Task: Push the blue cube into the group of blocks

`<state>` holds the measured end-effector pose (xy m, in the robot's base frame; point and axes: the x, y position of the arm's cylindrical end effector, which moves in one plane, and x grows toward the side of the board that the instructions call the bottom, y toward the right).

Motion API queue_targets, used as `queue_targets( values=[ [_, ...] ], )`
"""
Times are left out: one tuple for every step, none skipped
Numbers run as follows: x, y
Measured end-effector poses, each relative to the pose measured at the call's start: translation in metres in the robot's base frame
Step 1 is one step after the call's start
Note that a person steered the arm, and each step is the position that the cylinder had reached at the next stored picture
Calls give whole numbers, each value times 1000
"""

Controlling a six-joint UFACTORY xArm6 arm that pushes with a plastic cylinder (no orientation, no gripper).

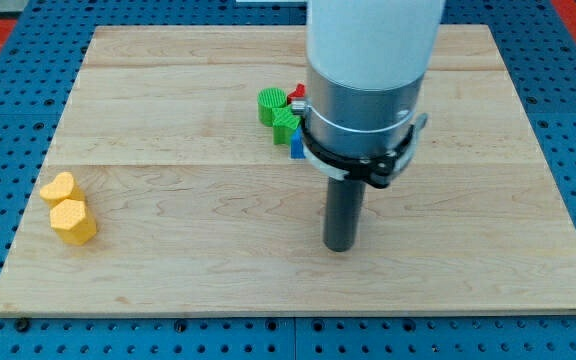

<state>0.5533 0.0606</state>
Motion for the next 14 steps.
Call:
queue_targets(
  values=[
    [12, 81],
    [0, 45],
    [-23, -1],
    [-52, -5],
    [-57, -23],
    [-56, -77],
    [-57, -106],
    [-39, -104],
    [-52, -118],
    [-75, -94],
    [-87, -83],
    [-93, -83],
    [-99, -83],
    [-114, -83]
  ],
)
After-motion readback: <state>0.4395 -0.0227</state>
